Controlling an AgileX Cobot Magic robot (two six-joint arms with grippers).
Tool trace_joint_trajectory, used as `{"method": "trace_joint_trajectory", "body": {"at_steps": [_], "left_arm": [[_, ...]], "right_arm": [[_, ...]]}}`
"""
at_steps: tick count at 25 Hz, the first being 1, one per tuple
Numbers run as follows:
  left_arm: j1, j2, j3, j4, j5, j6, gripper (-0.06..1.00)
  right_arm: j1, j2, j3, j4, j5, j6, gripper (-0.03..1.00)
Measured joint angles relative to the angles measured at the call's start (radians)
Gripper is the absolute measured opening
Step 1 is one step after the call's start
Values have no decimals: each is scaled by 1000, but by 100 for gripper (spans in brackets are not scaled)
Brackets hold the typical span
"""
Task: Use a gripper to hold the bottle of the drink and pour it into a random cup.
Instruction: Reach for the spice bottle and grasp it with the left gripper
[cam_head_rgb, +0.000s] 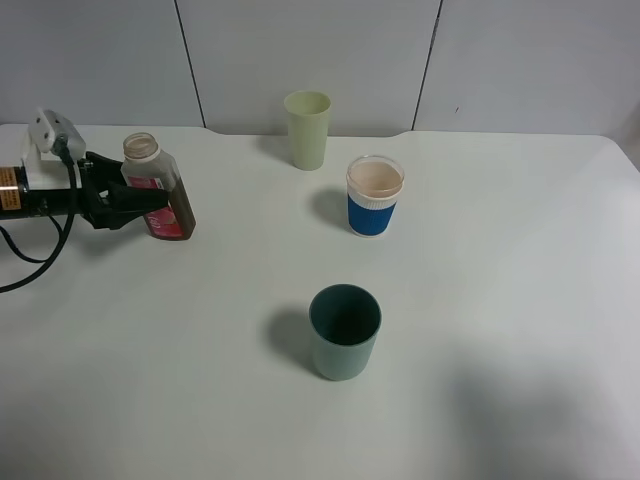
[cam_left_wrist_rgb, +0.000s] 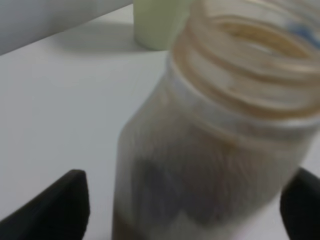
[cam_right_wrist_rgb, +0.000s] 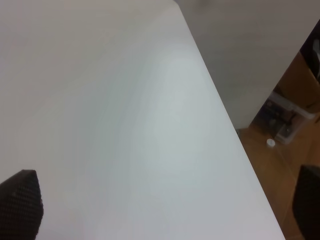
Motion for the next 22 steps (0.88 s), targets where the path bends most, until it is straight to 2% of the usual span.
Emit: {"method": "trace_joint_trajectory", "body": {"at_steps": [6,11,22], "left_arm": [[-56,58,-53,-30,0,-13,75],[-73,61,-57,-31,0,-23,75],[-73,63,-57,26,0,-26,65]], "right_arm": [[0,0,0,0,0,0,100],[0,0,0,0,0,0,100],[0,0,0,0,0,0,100]]}}
